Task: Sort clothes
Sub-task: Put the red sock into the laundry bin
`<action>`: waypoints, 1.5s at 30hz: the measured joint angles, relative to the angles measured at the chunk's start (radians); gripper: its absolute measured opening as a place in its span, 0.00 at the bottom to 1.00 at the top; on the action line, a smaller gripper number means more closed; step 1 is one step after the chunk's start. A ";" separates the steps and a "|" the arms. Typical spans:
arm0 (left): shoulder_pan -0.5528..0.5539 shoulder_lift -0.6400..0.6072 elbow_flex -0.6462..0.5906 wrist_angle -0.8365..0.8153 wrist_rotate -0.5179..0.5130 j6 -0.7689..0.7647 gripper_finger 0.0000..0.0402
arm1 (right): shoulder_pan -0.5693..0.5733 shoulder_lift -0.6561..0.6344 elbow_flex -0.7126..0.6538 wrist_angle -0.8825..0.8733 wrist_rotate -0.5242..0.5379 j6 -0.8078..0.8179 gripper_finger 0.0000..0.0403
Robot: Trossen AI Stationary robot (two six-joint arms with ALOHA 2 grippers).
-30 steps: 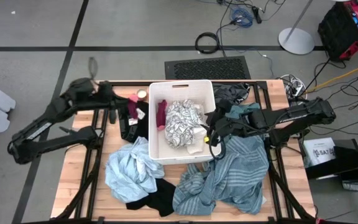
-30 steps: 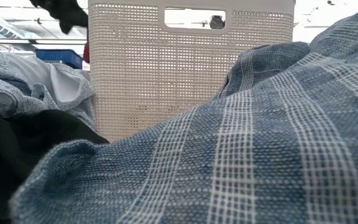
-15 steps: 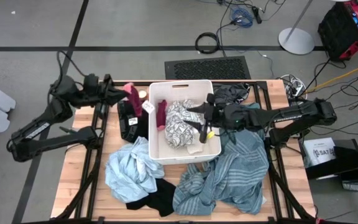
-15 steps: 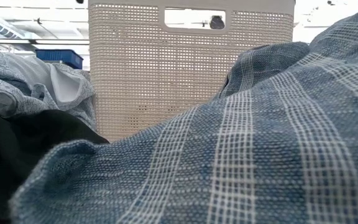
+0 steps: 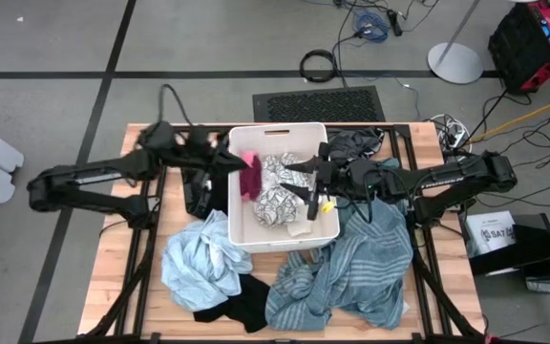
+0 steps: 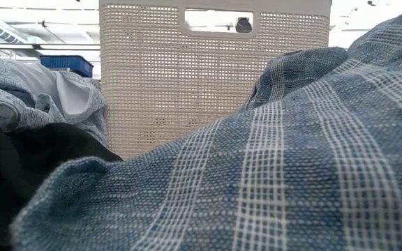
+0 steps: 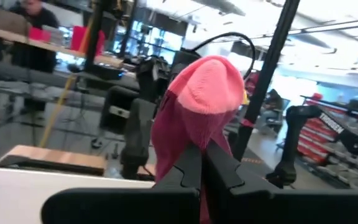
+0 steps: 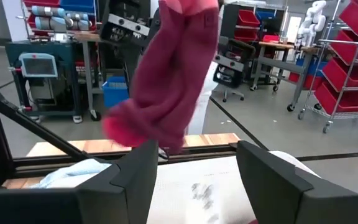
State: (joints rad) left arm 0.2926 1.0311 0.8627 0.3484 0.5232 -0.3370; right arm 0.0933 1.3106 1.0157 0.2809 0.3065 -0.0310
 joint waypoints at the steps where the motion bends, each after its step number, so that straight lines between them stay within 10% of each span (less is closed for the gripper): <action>1: -0.014 0.022 0.000 0.016 -0.001 -0.002 0.00 | 0.000 0.000 0.000 -0.002 0.000 -0.002 0.51; 27: -0.118 0.178 0.032 0.161 -0.003 -0.043 0.00 | -0.002 0.087 -0.002 0.127 -0.121 0.029 0.48; 39: -0.116 0.178 0.033 0.101 -0.040 -0.022 0.03 | -0.002 0.087 -0.001 0.109 -0.119 0.022 0.05; 45: -0.115 0.178 0.033 0.007 -0.125 -0.014 0.16 | -0.002 0.042 -0.001 0.011 -0.041 0.014 0.01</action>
State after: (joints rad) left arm 0.1773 1.2087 0.8959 0.3556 0.3980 -0.3512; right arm 0.0912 1.3529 1.0145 0.2922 0.2656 -0.0170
